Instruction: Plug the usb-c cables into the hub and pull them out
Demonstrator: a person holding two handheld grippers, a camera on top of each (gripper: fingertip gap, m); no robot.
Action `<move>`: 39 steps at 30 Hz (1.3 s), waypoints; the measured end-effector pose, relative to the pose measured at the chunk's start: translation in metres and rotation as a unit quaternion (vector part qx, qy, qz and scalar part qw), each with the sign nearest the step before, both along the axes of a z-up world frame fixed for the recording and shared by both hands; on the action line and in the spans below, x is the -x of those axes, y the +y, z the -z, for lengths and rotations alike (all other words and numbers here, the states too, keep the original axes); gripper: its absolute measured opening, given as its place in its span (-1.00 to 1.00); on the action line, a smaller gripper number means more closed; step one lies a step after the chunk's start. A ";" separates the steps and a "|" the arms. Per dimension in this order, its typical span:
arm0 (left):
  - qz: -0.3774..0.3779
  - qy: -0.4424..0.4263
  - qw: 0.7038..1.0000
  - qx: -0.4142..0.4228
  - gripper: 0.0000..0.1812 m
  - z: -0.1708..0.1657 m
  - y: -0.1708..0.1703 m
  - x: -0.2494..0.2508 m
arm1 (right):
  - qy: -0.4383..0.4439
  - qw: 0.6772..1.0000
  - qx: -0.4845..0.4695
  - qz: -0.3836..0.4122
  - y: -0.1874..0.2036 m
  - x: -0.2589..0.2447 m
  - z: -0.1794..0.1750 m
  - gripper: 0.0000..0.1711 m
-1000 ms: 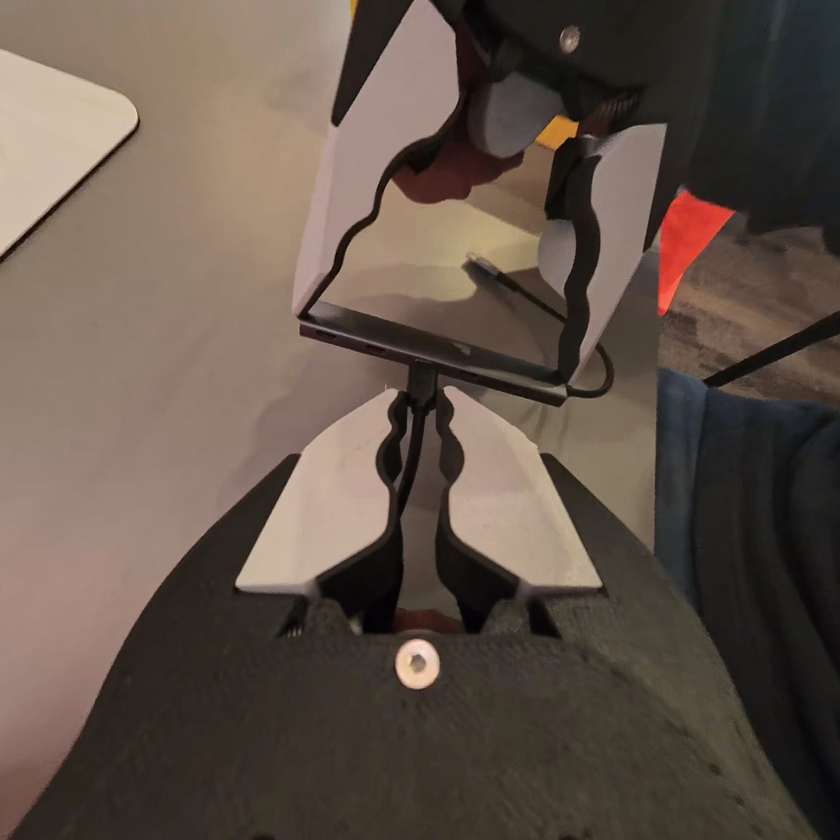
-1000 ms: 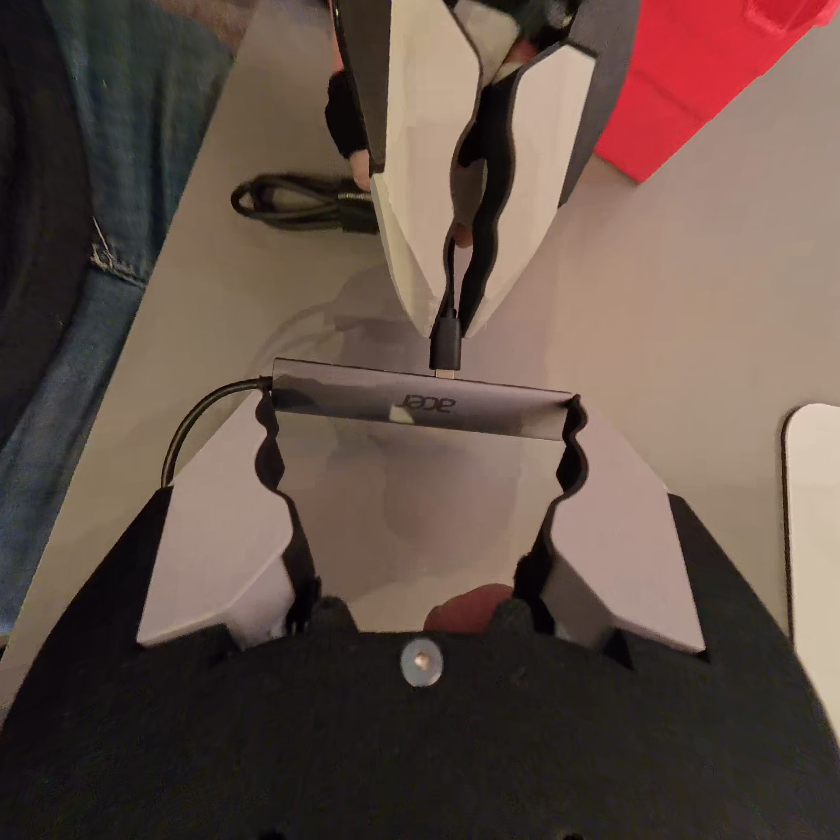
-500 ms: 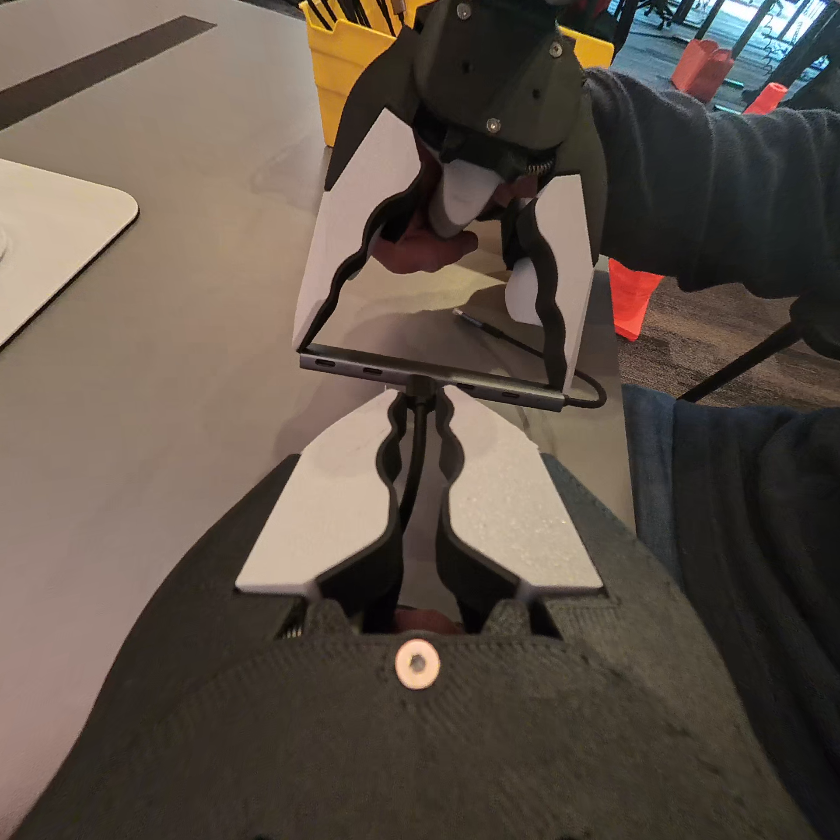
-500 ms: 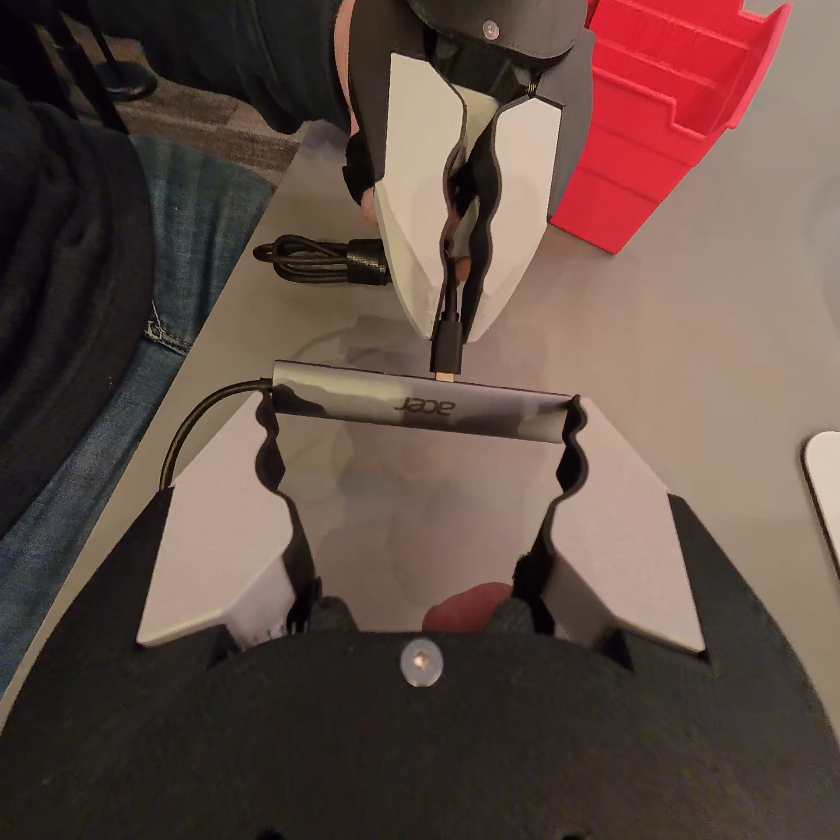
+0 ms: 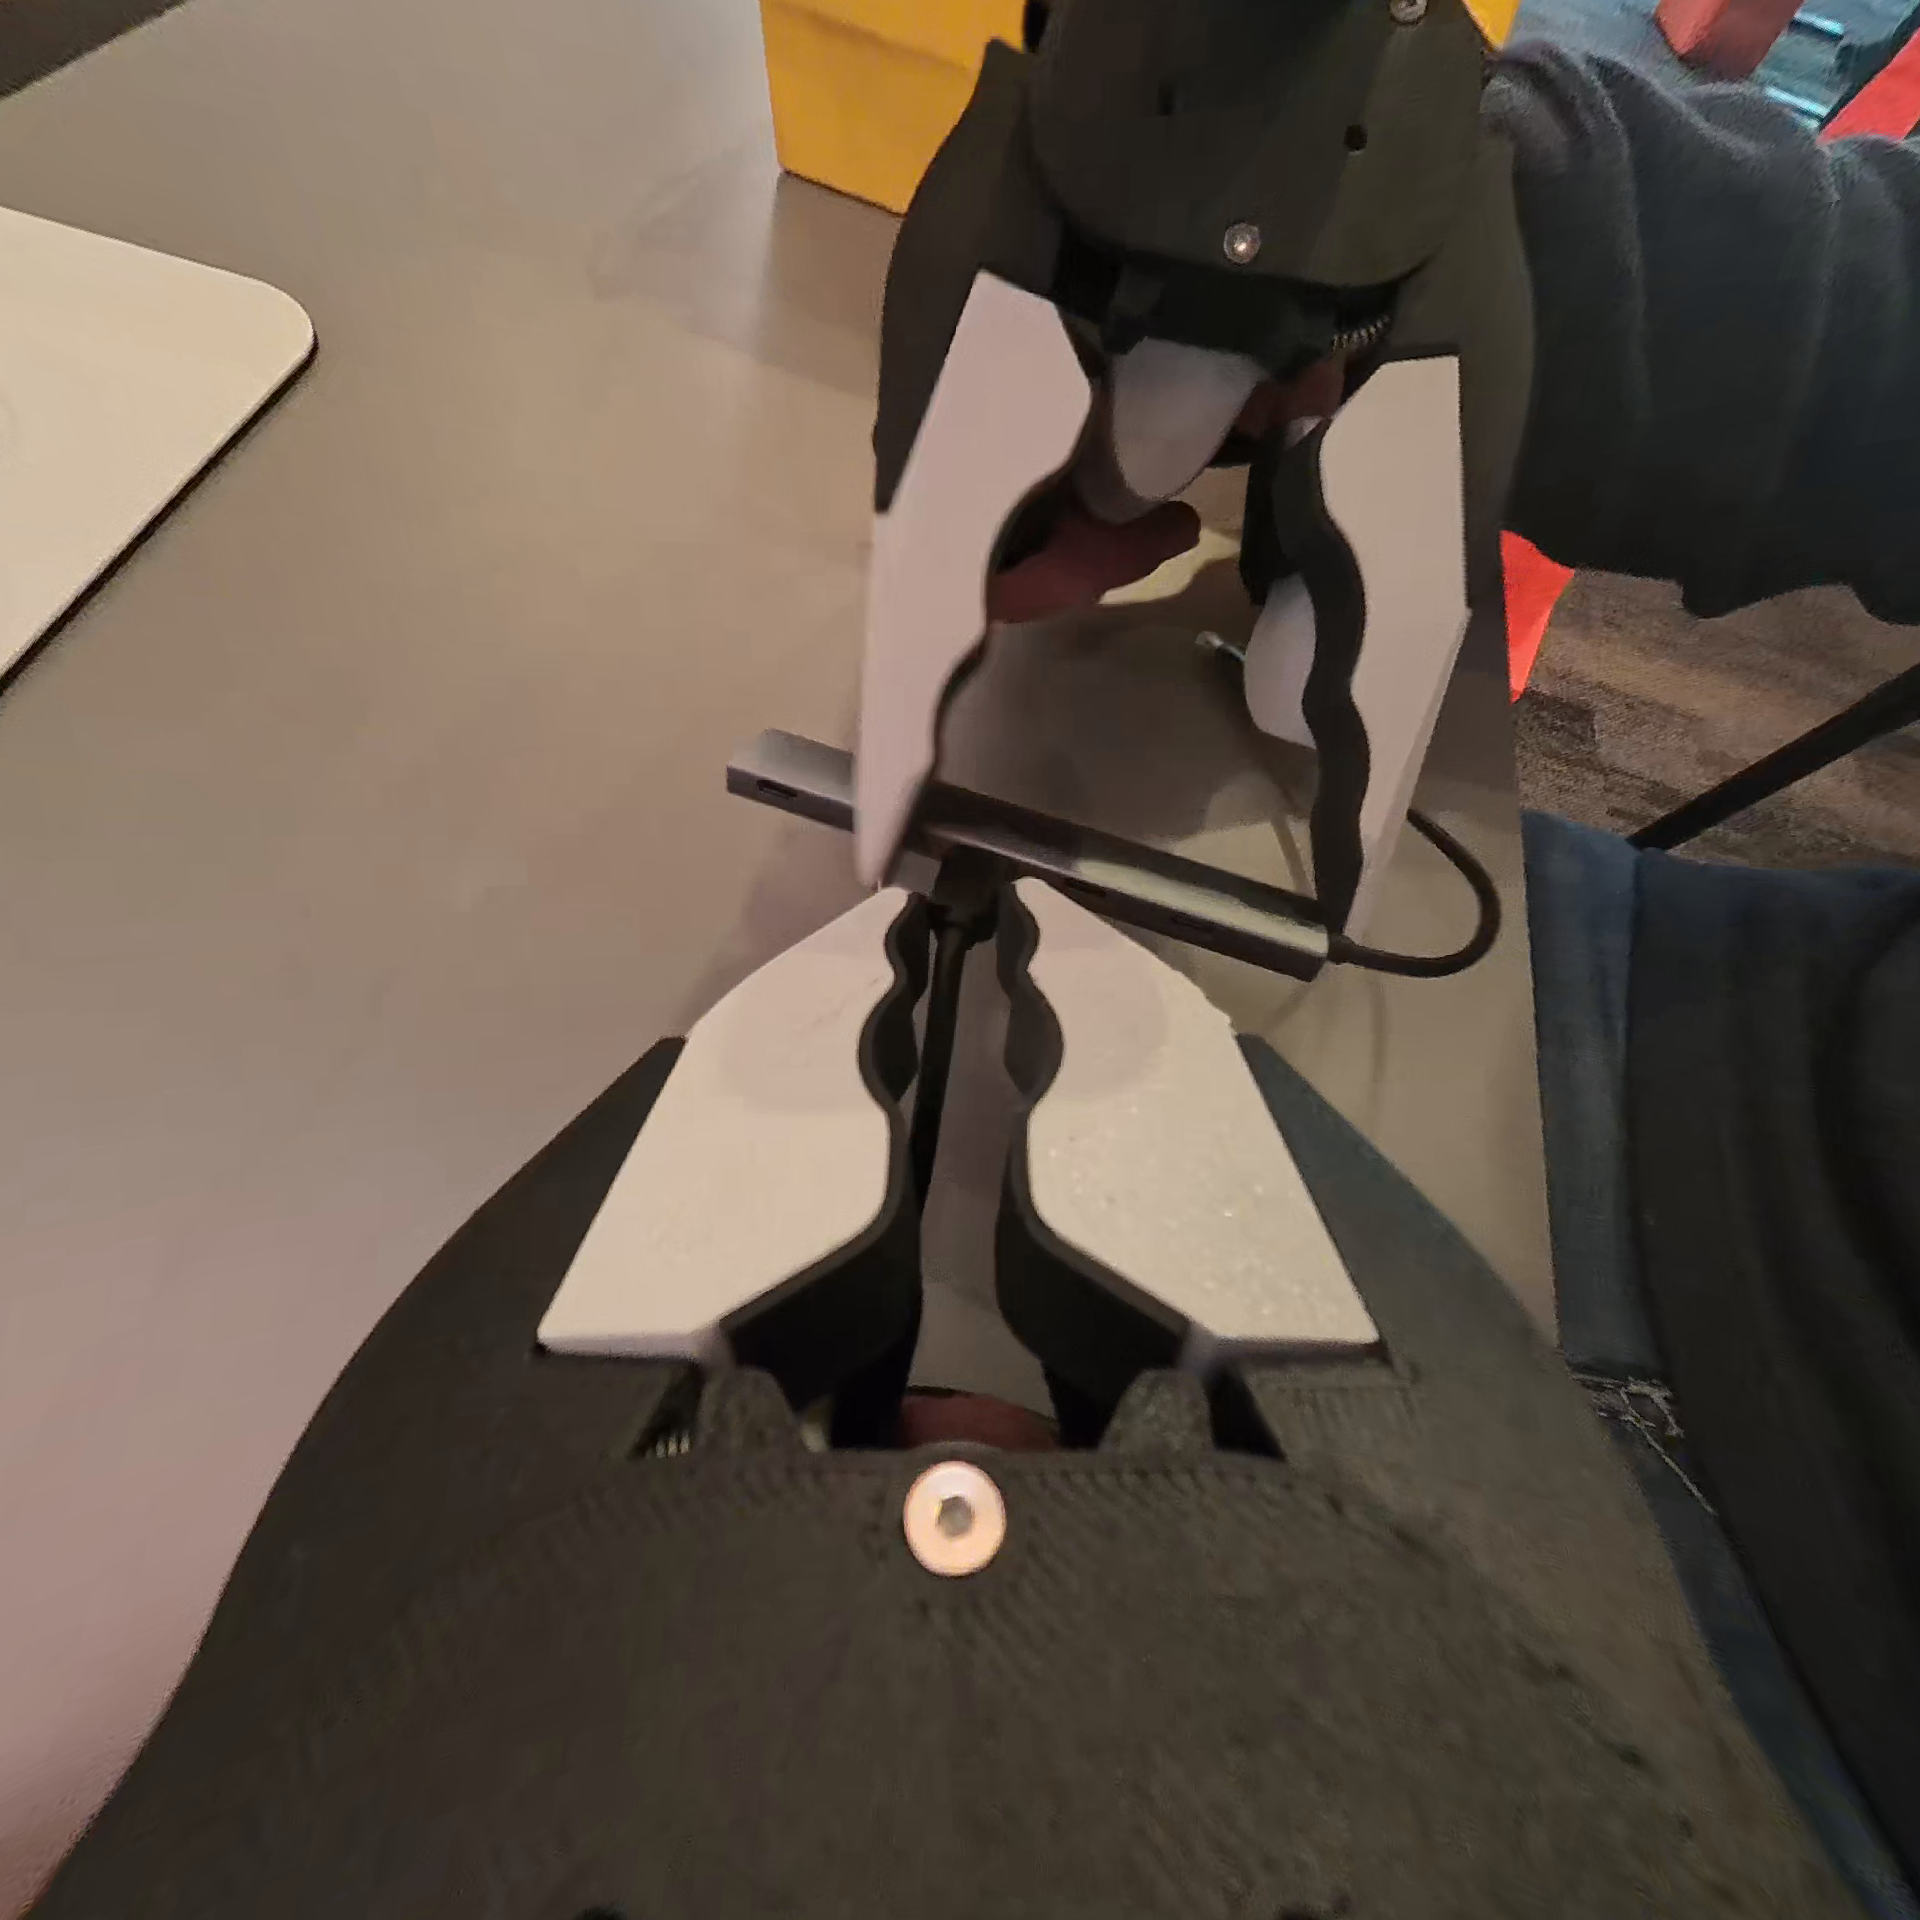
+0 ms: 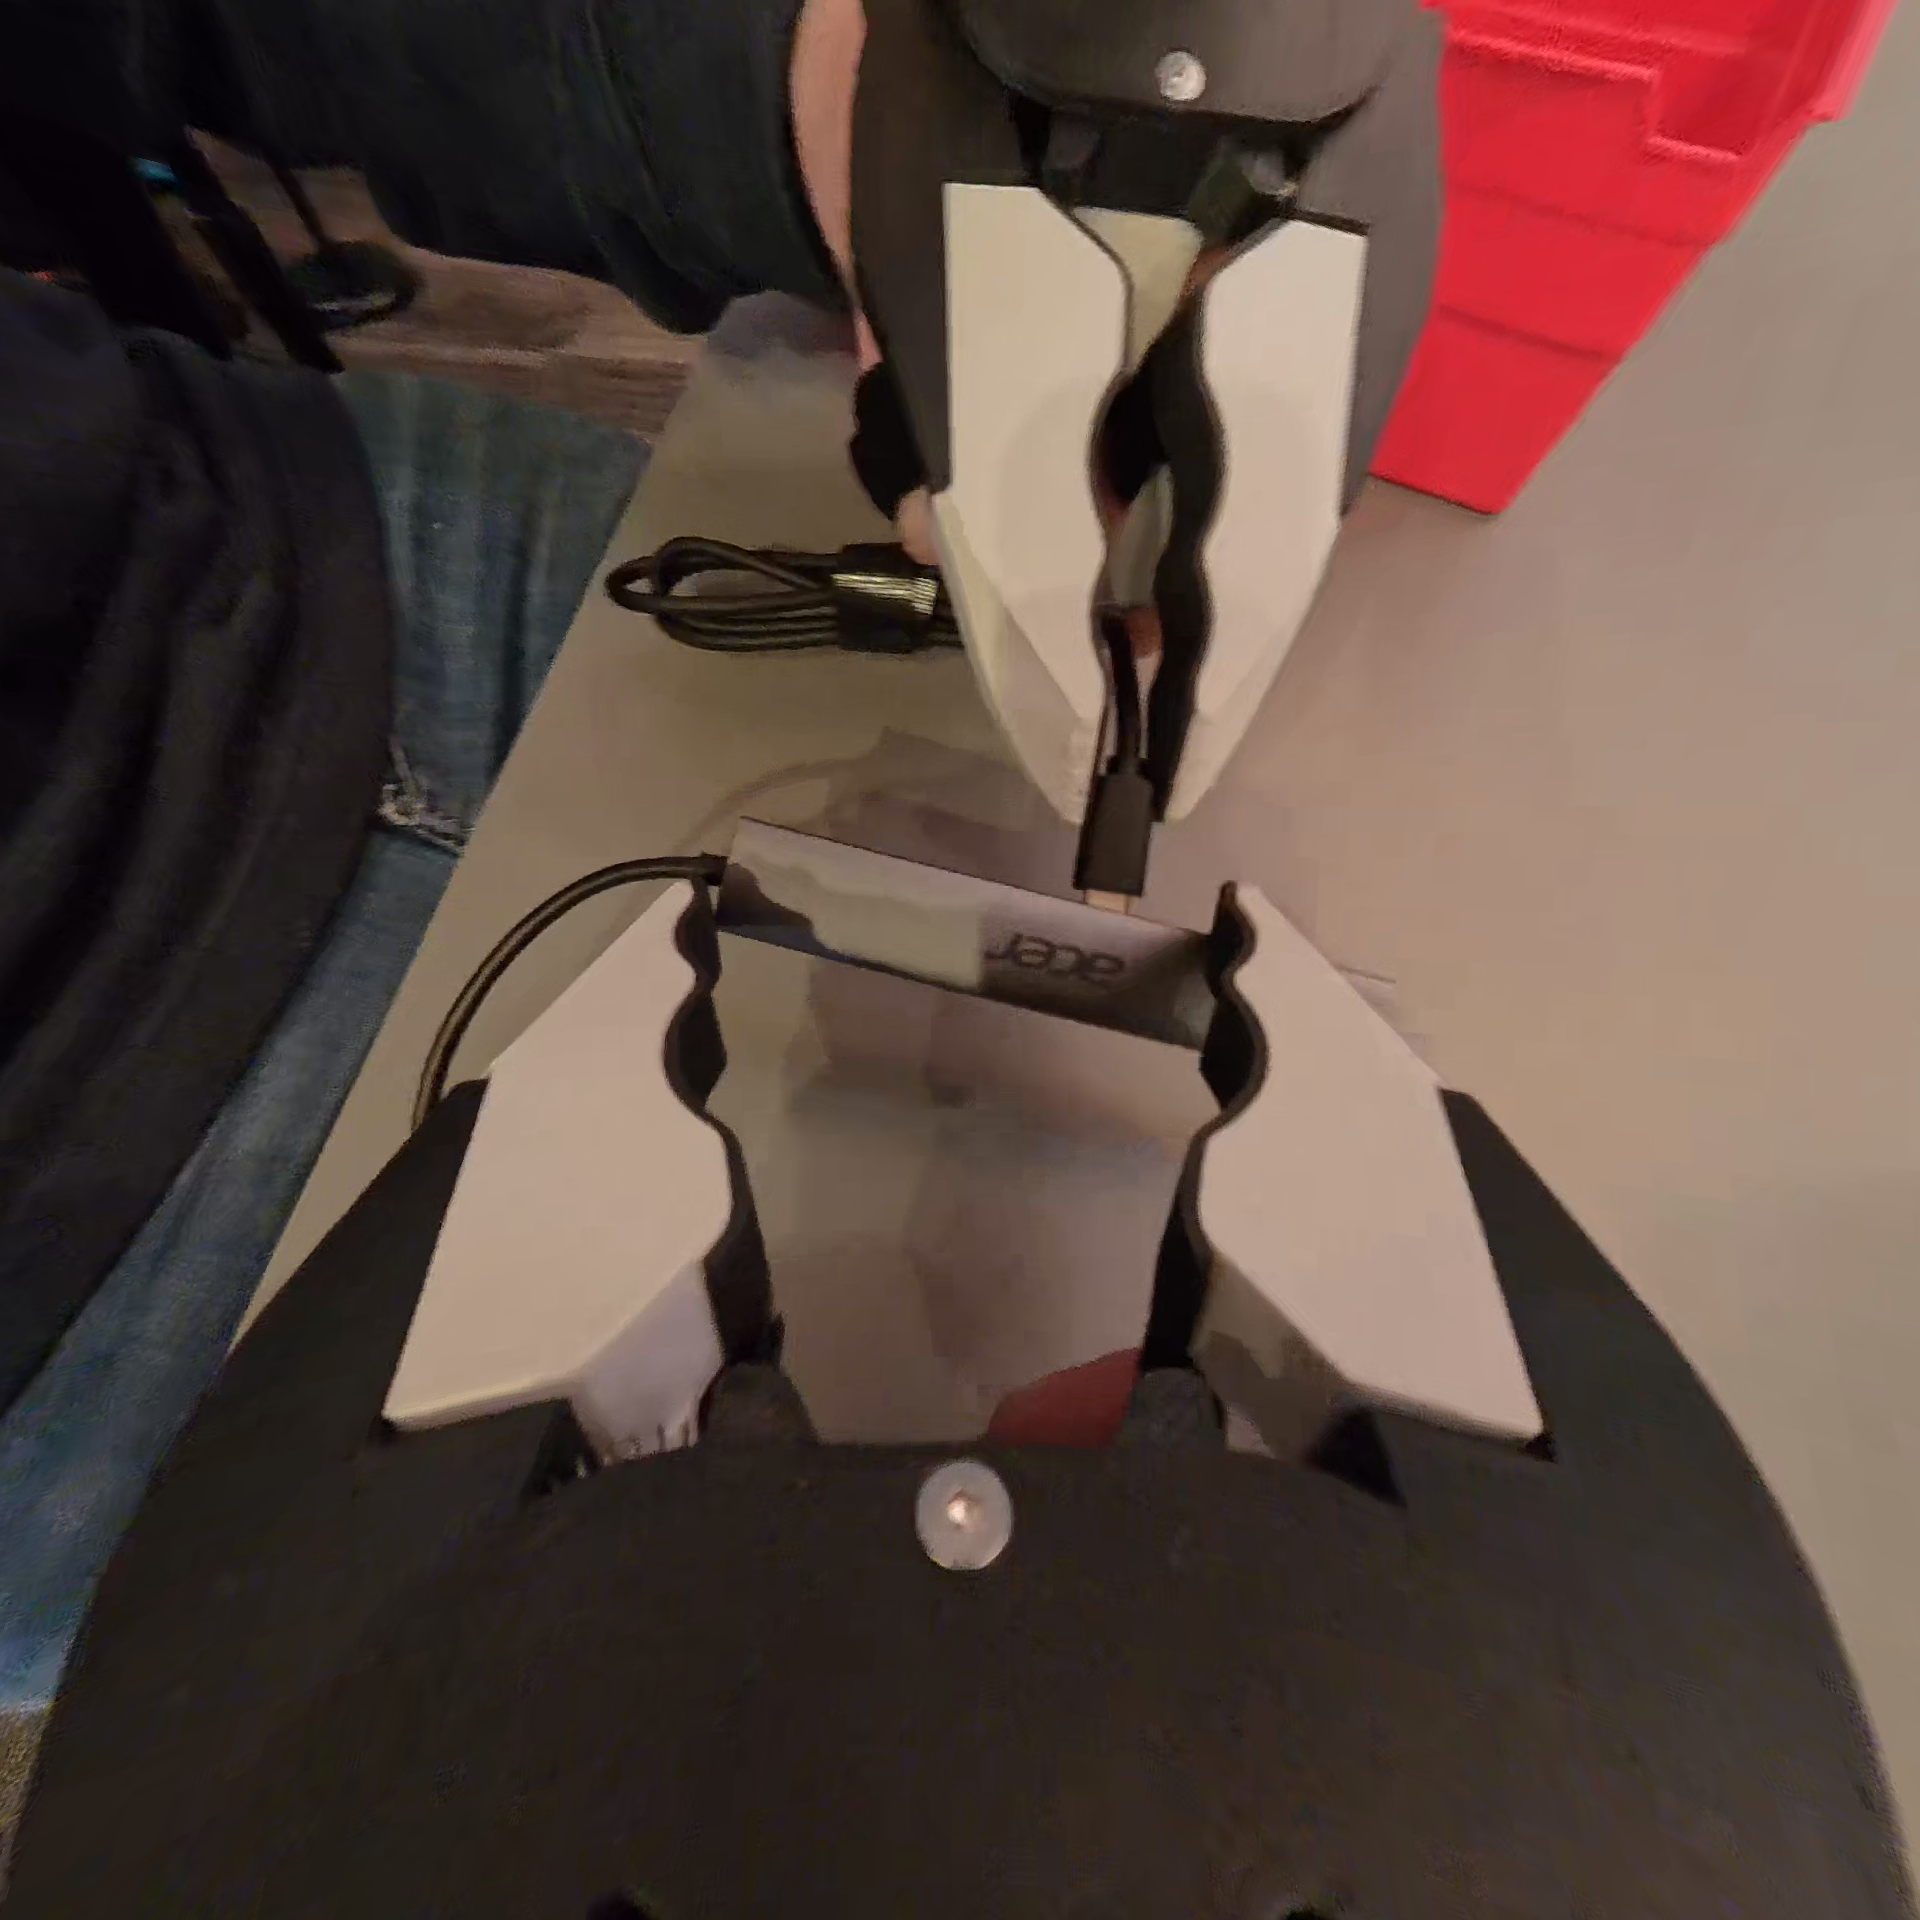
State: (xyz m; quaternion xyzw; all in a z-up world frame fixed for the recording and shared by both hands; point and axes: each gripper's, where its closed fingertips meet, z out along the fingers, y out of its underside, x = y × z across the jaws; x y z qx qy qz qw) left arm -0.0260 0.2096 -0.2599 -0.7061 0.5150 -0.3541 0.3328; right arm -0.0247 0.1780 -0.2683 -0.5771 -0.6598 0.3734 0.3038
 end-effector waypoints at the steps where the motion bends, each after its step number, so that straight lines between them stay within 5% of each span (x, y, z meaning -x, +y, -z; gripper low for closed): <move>1: -0.004 0.000 1.000 -0.006 -0.87 -0.001 0.002 0.001 | -0.005 1.000 -0.013 0.022 0.006 -0.002 -0.001 0.16; 4: -0.009 -0.003 1.000 -0.016 -0.87 -0.006 0.004 0.001 | -0.025 0.992 -0.056 0.110 0.028 -0.008 0.002 0.60; 7: -0.011 -0.006 1.000 -0.023 -0.87 -0.012 0.004 0.000 | -0.030 0.987 -0.064 0.143 0.031 -0.015 0.005 0.67; 39: 0.039 -0.010 0.999 -0.026 -0.87 -0.016 -0.012 -0.010 | 0.041 0.994 -0.046 0.088 0.015 -0.003 0.007 0.58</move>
